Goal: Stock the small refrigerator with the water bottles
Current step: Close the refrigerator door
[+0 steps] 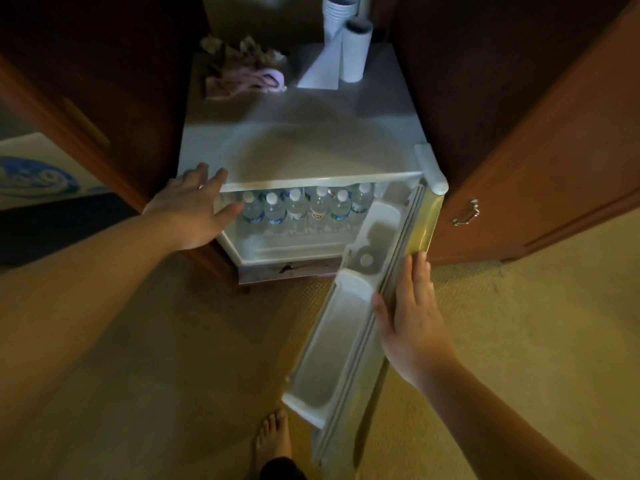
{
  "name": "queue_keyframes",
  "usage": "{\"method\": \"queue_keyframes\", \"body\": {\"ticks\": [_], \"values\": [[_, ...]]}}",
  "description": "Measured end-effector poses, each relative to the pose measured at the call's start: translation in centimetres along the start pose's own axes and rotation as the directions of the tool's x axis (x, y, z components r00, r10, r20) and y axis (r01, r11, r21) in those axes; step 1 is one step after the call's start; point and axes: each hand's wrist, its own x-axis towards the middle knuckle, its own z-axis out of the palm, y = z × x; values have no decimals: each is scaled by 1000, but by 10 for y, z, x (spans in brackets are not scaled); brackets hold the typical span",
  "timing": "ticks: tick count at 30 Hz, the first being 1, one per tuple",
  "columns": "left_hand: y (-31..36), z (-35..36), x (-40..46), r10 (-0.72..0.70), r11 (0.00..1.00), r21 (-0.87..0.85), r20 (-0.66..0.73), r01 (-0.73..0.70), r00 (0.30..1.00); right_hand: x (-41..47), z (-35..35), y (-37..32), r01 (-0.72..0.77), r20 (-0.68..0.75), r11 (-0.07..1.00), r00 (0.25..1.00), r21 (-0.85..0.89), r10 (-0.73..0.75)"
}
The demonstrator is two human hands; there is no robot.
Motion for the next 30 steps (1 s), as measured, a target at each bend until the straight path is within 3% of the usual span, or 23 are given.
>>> {"method": "queue_keyframes", "body": {"ticks": [10, 20, 30], "values": [[-6, 2, 8, 24, 998, -54, 44, -22, 999, 43, 5, -43, 106, 56, 964, 994, -243, -96], [-8, 1, 5, 41, 998, -55, 71, -37, 997, 93, 23, -82, 99, 33, 976, 995, -193, -95], [-7, -4, -2, 68, 997, -48, 74, -64, 995, 143, 27, -102, 89, 38, 950, 996, -299, -81]]}}
